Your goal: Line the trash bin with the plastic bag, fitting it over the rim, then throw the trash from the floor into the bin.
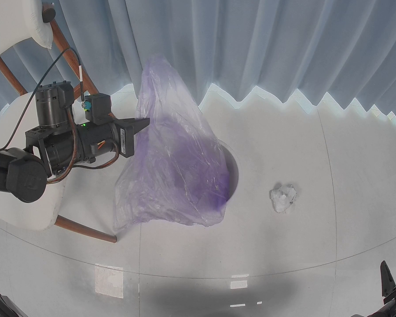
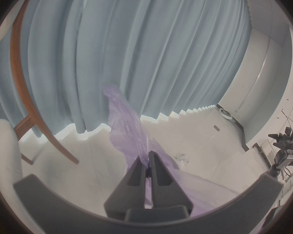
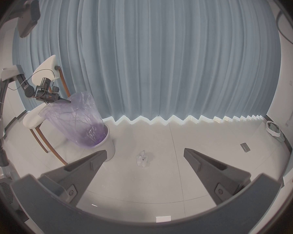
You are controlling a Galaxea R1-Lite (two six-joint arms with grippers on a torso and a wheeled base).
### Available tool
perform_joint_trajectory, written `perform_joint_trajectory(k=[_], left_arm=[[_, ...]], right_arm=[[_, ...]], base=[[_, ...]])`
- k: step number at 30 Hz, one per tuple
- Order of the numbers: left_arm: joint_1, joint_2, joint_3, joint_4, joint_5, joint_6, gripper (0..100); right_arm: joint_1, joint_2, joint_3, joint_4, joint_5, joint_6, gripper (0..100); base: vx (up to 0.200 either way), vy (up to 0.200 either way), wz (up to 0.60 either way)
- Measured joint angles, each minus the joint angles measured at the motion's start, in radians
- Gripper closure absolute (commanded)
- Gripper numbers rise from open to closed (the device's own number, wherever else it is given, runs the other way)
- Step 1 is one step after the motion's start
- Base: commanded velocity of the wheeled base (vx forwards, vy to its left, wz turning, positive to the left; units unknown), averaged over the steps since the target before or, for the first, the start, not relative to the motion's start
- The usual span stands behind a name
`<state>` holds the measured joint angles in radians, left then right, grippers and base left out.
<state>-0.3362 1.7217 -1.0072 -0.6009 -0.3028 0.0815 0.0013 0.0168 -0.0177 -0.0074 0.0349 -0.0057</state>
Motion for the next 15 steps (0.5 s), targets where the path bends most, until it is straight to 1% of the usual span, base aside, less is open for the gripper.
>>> perform_joint_trajectory(k=[10, 15], left_arm=[[-0.093, 0.084, -0.030, -0.007, 0.003, -0.003, 100], [-0.119, 0.158, -0.091, -0.023, 0.028, -0.010, 100]], right_arm=[[0.000, 0.000, 0.000, 0.000, 0.000, -0.001, 0], [0.000, 0.000, 0.000, 0.000, 0.000, -0.001, 0]], base=[[0.000, 0.000, 0.00], [0.000, 0.000, 0.00]])
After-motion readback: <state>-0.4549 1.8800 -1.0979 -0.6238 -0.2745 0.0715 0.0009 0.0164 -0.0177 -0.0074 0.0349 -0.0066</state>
